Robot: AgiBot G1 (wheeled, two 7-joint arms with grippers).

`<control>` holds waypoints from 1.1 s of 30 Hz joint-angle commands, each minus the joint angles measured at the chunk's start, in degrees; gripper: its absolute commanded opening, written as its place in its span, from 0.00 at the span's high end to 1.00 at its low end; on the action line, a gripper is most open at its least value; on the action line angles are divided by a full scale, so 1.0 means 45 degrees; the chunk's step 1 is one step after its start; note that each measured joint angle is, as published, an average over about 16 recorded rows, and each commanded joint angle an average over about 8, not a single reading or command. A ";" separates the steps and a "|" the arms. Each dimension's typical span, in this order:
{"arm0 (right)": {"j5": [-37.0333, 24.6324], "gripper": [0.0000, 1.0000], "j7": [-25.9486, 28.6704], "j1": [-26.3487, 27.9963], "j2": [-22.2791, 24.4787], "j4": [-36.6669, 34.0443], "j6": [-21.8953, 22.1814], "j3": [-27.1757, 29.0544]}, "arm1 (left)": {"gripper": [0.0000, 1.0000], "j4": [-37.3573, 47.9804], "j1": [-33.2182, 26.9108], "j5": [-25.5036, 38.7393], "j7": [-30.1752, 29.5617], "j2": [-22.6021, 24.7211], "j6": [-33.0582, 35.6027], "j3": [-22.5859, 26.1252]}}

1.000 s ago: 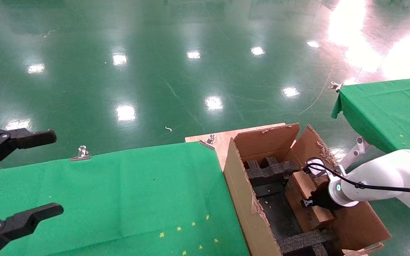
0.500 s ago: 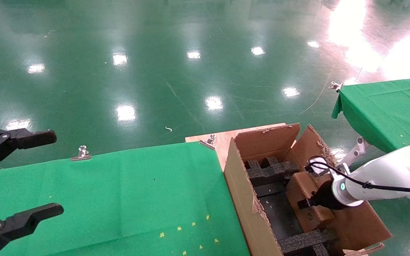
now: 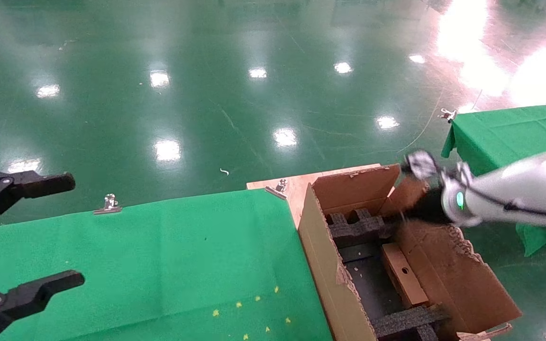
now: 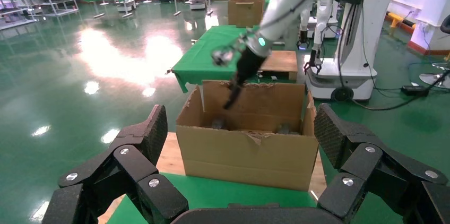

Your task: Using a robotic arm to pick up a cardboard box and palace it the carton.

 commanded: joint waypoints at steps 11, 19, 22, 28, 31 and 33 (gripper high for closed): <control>0.3921 0.00 -0.2388 0.1773 0.0399 0.1994 0.0008 0.1607 | 0.00 0.0001 0.0001 0.0000 0.0000 -0.0001 -0.0001 0.0000; 0.5044 0.00 -0.3002 0.2113 0.0372 0.2138 -0.0242 0.1995 | 0.00 0.0004 0.0002 0.0000 0.0001 -0.0004 -0.0004 -0.0001; 0.4952 0.00 -0.2952 0.2031 0.0374 0.2094 -0.0264 0.1973 | 0.00 0.0004 0.0002 0.0000 0.0001 -0.0005 -0.0004 -0.0001; 0.5383 0.00 -0.3667 0.1600 0.0346 0.2056 -0.0601 0.2478 | 0.00 0.0005 0.0002 -0.0001 0.0001 -0.0005 -0.0004 -0.0001; 0.5892 0.00 -0.4448 0.1183 0.0318 0.2028 -0.0951 0.3024 | 0.00 0.0005 0.0002 -0.0001 0.0001 -0.0005 -0.0004 -0.0001; 0.6262 0.00 -0.5017 0.0879 0.0298 0.2007 -0.1206 0.3422 | 0.00 0.0005 0.0002 -0.0002 0.0001 -0.0005 -0.0004 -0.0001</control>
